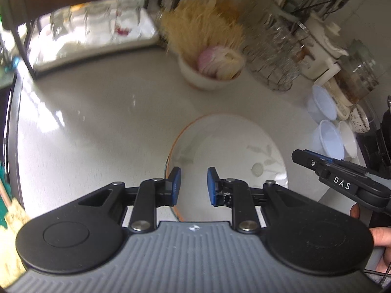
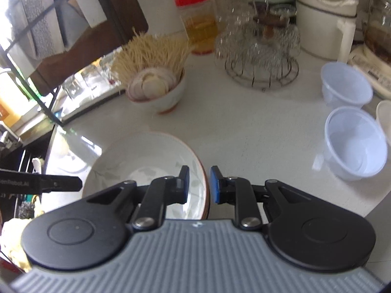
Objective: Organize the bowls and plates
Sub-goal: 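Open both grippers to release the plate and withdraw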
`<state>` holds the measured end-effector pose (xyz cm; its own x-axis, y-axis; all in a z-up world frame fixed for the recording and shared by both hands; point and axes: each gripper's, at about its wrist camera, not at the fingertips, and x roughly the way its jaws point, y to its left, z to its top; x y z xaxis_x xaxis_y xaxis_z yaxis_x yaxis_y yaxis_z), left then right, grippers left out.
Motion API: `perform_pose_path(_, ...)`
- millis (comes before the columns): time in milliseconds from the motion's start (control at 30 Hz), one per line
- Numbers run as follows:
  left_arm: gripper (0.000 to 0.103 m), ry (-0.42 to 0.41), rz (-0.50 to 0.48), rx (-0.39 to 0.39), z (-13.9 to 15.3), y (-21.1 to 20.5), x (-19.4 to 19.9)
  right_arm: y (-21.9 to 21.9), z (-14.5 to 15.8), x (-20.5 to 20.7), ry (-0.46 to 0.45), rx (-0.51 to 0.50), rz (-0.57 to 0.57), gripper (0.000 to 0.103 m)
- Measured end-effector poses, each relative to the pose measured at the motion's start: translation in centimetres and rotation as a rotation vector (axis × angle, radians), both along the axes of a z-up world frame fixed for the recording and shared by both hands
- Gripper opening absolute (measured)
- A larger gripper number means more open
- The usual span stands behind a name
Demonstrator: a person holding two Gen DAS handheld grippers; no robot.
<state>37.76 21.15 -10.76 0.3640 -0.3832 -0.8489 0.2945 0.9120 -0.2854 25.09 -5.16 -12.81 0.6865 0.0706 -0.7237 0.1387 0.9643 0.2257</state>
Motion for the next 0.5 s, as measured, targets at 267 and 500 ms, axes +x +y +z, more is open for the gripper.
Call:
perform_pose_path(267, 0.026, -0.164, -0.116, -0.042, 5.2, -2.0, 0.5, -0.3, 5.3, -1.4, -0.126, 0.007, -0.113, 0.023)
perform_pose_path(500, 0.026, -0.184, -0.218, -0.066, 6.3, -4.1, 1.1, -0.2, 7.4, -3.3, -0.164, -0.014, -0.235, 0.023)
